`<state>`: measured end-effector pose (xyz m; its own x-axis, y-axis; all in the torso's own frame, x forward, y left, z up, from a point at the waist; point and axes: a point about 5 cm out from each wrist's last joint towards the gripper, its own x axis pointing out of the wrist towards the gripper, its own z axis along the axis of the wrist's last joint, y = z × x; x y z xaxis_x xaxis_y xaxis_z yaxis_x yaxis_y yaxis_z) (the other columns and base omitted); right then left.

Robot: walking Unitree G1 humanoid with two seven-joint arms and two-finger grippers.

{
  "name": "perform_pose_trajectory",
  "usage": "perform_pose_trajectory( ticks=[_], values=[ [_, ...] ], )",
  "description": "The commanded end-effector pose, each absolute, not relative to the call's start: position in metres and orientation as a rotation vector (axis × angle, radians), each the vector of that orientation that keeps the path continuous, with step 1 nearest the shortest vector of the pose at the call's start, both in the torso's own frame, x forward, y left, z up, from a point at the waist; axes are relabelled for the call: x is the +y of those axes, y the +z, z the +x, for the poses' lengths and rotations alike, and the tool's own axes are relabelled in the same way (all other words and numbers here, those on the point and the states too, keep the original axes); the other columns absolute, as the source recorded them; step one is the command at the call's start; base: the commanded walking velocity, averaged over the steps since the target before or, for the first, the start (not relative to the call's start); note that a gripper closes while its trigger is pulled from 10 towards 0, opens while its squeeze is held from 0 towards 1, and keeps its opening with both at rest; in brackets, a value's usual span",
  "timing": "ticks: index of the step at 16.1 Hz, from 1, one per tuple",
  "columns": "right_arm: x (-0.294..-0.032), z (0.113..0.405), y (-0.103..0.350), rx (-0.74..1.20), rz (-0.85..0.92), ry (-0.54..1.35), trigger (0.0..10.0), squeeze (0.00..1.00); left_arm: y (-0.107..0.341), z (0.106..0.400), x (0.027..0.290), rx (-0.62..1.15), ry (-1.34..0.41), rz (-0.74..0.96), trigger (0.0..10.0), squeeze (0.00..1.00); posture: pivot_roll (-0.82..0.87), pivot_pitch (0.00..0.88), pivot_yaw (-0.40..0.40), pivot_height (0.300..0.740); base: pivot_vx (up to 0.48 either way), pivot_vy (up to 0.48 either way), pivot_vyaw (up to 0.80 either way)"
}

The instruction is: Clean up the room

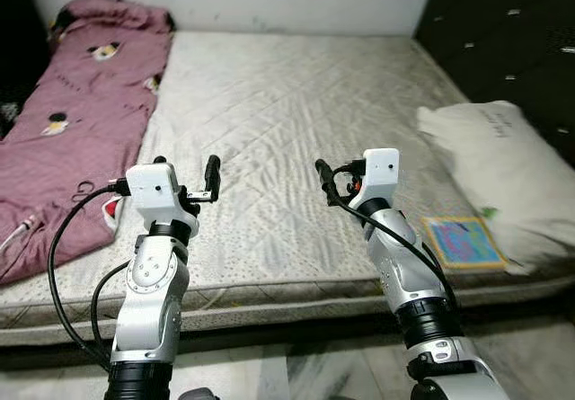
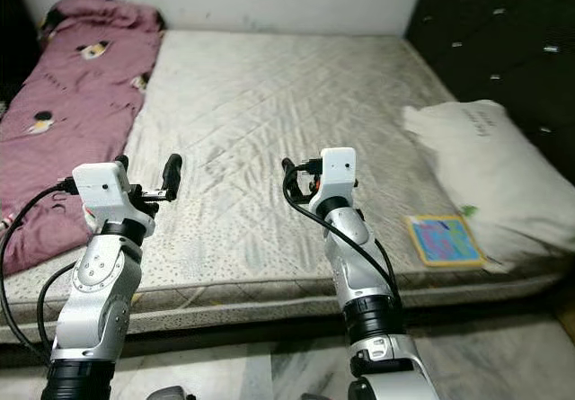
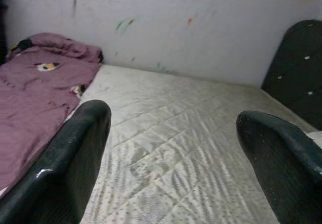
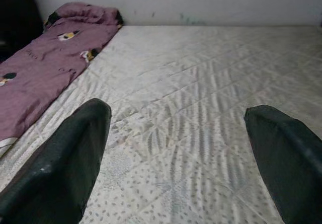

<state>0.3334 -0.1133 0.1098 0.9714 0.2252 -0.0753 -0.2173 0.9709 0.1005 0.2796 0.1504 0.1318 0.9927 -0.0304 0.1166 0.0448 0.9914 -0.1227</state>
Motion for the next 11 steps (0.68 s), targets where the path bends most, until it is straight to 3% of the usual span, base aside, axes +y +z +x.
perform_pose_trajectory(
  ticks=[1,5,11],
  values=[
    [-0.1154,0.3359,0.1137,0.073,0.094,0.209,10.0,0.00,0.1349,0.2797,0.1486,-0.127,-0.049,-0.123,10.0,0.00,-0.05,0.000,-0.055,0.740,0.405,0.000,0.00],
    [-0.1148,0.3358,0.1133,0.075,0.096,0.209,10.0,0.00,0.1331,0.2803,0.1493,-0.112,-0.033,-0.120,10.0,0.00,-0.04,0.000,-0.053,0.740,0.374,0.000,0.00],
    [-0.1140,0.3361,0.1127,0.077,0.096,0.211,10.0,0.00,0.1314,0.2823,0.1517,-0.103,-0.001,-0.113,10.0,0.00,-0.04,0.000,-0.054,0.740,0.000,0.000,0.00]
  ],
)
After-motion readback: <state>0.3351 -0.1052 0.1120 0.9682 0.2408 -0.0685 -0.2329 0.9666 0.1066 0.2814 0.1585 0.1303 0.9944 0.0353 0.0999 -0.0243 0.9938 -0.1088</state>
